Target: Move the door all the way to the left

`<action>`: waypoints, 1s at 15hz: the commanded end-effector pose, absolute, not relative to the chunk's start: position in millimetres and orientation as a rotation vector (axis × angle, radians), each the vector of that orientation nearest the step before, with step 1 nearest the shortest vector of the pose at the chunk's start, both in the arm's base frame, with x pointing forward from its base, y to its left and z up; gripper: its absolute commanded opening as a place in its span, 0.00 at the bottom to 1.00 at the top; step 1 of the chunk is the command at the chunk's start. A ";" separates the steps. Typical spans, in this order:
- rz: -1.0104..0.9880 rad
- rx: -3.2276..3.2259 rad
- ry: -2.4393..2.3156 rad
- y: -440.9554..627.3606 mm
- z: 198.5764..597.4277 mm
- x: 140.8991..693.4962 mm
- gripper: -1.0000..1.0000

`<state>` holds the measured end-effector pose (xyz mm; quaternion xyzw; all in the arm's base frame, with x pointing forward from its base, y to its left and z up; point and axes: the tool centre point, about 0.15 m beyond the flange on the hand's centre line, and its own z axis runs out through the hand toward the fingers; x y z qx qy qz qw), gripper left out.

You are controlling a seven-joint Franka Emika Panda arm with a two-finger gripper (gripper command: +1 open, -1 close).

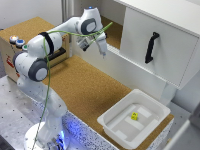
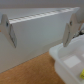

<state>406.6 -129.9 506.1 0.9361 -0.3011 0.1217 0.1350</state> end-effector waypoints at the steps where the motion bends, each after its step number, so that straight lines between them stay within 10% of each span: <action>1: 0.422 2.751 -0.846 -231.9 496.1 401.9 1.00; 15: 0.294 2.959 -0.851 -251.1 517.1 428.8 1.00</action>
